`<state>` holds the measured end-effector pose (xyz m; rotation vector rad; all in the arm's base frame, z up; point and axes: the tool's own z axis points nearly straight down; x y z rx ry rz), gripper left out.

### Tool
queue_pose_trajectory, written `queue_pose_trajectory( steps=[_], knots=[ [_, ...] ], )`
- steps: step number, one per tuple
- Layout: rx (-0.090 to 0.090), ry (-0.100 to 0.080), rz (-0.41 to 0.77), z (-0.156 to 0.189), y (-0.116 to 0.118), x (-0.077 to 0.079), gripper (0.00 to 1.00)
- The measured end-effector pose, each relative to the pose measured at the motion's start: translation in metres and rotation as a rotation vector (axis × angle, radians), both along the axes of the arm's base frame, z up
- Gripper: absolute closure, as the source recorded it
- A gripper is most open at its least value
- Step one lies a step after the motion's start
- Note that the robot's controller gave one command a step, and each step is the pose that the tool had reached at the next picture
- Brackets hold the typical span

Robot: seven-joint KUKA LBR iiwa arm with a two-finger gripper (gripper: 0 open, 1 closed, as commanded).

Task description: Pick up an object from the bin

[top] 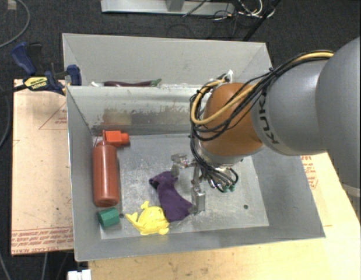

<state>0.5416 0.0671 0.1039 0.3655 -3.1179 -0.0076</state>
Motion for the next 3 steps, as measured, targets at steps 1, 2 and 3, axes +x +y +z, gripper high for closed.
queue_pose_trajectory(
  steps=[1,2,3],
  knots=[
    [0.000,-0.024,0.314,-0.033,0.041,0.011,1.00],
    [0.000,-0.024,0.314,-0.033,0.041,0.011,1.00],
    [0.001,-0.027,0.379,0.048,0.039,0.014,1.00]
  ],
)
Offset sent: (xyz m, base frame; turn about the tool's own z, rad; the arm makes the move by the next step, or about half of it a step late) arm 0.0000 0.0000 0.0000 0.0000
